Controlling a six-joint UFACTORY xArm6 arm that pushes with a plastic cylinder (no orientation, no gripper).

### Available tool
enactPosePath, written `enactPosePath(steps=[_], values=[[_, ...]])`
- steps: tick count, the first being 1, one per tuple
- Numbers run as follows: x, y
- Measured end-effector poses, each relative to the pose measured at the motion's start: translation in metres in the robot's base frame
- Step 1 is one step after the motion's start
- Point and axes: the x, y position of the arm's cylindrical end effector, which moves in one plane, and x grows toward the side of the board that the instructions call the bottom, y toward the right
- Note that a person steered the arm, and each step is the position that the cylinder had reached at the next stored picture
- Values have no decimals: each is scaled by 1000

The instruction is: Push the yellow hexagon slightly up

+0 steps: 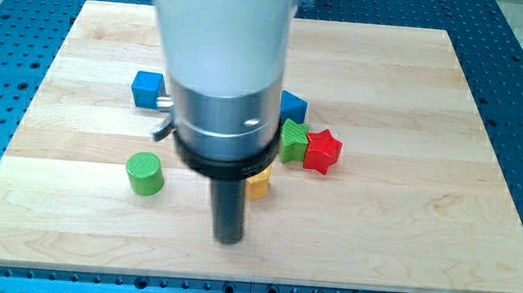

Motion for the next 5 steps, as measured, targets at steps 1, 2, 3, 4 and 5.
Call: enactPosePath(steps=[1,2,3,4,5], values=[[-13,9],[-25,8],[-34,-1],[-17,14],[-50,34]])
